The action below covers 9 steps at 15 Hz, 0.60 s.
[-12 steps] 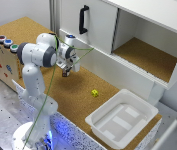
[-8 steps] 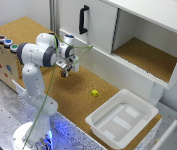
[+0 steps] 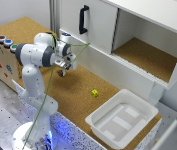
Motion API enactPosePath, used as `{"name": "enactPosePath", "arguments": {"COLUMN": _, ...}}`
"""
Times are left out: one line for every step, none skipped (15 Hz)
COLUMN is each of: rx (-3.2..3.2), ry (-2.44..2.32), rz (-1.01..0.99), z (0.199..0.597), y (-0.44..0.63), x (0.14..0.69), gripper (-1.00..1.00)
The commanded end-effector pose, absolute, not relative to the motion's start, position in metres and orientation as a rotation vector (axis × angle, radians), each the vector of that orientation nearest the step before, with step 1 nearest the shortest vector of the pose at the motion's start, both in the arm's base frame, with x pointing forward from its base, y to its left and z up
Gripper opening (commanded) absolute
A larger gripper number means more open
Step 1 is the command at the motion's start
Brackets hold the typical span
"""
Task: Push the purple block towards the left
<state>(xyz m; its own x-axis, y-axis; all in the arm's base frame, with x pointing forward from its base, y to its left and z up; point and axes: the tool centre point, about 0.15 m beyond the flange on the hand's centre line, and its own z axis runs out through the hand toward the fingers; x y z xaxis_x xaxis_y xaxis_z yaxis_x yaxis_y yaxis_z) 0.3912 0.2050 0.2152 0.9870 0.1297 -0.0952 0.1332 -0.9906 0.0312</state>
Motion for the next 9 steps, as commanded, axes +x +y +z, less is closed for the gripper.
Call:
{"name": "enactPosePath", "arguments": {"rx": 3.1, "ry": 0.137, "rz": -0.142, "z": 0.214, "y": 0.216, "x": 0.395, "gripper": -1.0}}
{"name": "enactPosePath", "arguments": {"rx": 3.091, "ry": 0.113, "rz": -0.129, "z": 0.218, "y": 0.209, "x": 0.394, "gripper": -1.0}}
{"name": "enactPosePath", "arguments": {"rx": 3.083, "ry": 0.077, "rz": -0.125, "z": 0.225, "y": 0.199, "x": 0.393, "gripper": -1.0}}
{"name": "enactPosePath", "arguments": {"rx": 3.068, "ry": 0.039, "rz": -0.111, "z": 0.235, "y": 0.188, "x": 0.392, "gripper": -1.0}}
{"name": "enactPosePath", "arguments": {"rx": 3.057, "ry": -0.003, "rz": -0.09, "z": 0.246, "y": 0.177, "x": 0.391, "gripper": -1.0}}
{"name": "enactPosePath", "arguments": {"rx": 3.045, "ry": -0.052, "rz": -0.069, "z": 0.26, "y": 0.166, "x": 0.391, "gripper": -1.0}}
{"name": "enactPosePath", "arguments": {"rx": 3.052, "ry": -0.092, "rz": -0.058, "z": 0.273, "y": 0.159, "x": 0.392, "gripper": -1.0}}
{"name": "enactPosePath", "arguments": {"rx": 3.052, "ry": -0.143, "rz": -0.027, "z": 0.287, "y": 0.152, "x": 0.394, "gripper": 1.0}}
{"name": "enactPosePath", "arguments": {"rx": 3.081, "ry": -0.168, "rz": -0.007, "z": 0.298, "y": 0.148, "x": 0.395, "gripper": 1.0}}
